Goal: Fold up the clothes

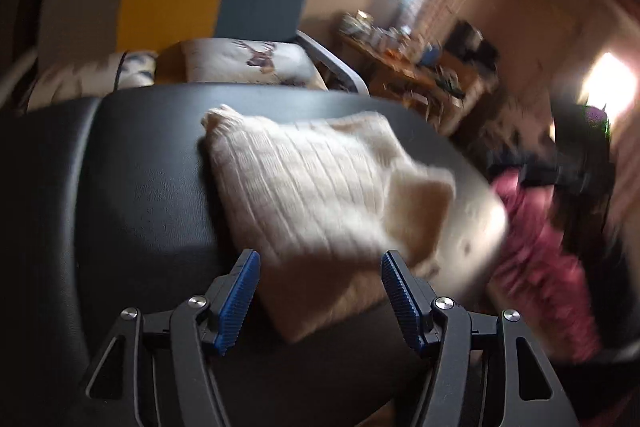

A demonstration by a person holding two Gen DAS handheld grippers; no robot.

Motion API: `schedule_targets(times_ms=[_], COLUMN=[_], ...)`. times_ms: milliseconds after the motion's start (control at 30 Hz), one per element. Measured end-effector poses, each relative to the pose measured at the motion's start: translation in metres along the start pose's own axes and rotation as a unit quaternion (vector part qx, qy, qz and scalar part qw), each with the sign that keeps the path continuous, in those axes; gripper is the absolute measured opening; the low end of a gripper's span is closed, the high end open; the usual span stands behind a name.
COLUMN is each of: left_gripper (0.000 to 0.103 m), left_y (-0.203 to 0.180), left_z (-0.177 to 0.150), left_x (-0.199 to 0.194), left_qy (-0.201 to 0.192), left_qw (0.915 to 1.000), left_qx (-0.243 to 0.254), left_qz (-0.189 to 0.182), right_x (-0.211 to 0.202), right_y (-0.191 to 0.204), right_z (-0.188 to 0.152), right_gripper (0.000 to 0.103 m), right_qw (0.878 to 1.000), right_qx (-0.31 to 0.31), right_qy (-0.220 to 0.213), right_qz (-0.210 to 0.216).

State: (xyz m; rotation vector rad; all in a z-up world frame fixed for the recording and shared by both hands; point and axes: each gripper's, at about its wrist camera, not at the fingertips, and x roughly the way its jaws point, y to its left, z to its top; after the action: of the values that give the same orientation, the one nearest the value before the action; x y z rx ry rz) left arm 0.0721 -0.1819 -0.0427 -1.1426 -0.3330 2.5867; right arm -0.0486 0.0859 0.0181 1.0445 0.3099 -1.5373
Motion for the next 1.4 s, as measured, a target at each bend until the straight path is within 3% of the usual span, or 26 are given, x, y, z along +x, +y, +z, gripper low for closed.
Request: schedule_targets(times_ms=[100, 300, 667, 700, 800, 833, 900, 967, 1067, 1200, 1300, 1400], left_gripper=[0.064, 0.063, 0.057, 0.057, 0.056, 0.053, 0.043, 0.027, 0.015, 0.013, 0.013, 0.013], left_y=[-0.018, -0.023, -0.018, -0.017, -0.013, -0.013, -0.014, -0.015, -0.015, -0.015, -0.013, -0.012], left_z=[-0.013, -0.025, -0.034, -0.035, -0.036, -0.036, -0.036, -0.037, -0.038, -0.043, -0.046, -0.045], left_x=[0.013, 0.038, 0.064, 0.067, 0.074, 0.075, 0.076, 0.075, 0.071, 0.069, 0.070, 0.071], left_qy=[0.017, 0.037, 0.046, 0.048, 0.057, 0.059, 0.060, 0.060, 0.058, 0.067, 0.073, 0.082], left_qw=[0.9976, 0.9933, 0.9847, 0.9841, 0.9833, 0.9826, 0.9793, 0.9751, 0.9699, 0.9616, 0.9574, 0.9530], left_qx=[0.067, 0.109, 0.165, 0.168, 0.167, 0.169, 0.183, 0.199, 0.222, 0.254, 0.268, 0.280], left_qz=[0.003, 0.011, 0.031, 0.034, 0.045, 0.050, 0.064, 0.078, 0.083, 0.080, 0.080, 0.082], right_x=[0.029, 0.061, 0.073, 0.076, 0.083, 0.086, 0.079, 0.068, 0.054, 0.075, 0.082, 0.060], right_y=[-0.009, -0.017, -0.031, -0.029, -0.021, -0.019, -0.015, -0.012, -0.022, -0.059, -0.074, -0.075], right_z=[0.016, 0.026, 0.029, 0.028, 0.025, 0.024, 0.017, 0.008, -0.018, -0.081, -0.113, -0.119], right_gripper=[0.048, 0.048, 0.048, 0.043, 0.015, 0.013, 0.012, 0.011, 0.011, 0.010, 0.003, 0.012], right_qw=[0.998, 0.991, 0.983, 0.982, 0.980, 0.980, 0.981, 0.984, 0.988, 0.980, 0.975, 0.976], right_qx=[0.016, 0.027, 0.027, 0.021, 0.002, -0.004, -0.007, -0.002, 0.033, 0.121, 0.168, 0.196], right_qy=[0.064, 0.130, 0.182, 0.184, 0.193, 0.196, 0.188, 0.172, 0.145, 0.150, 0.135, 0.086], right_qz=[0.007, -0.006, -0.012, -0.019, -0.040, -0.047, -0.053, -0.053, -0.040, -0.049, -0.054, -0.046])
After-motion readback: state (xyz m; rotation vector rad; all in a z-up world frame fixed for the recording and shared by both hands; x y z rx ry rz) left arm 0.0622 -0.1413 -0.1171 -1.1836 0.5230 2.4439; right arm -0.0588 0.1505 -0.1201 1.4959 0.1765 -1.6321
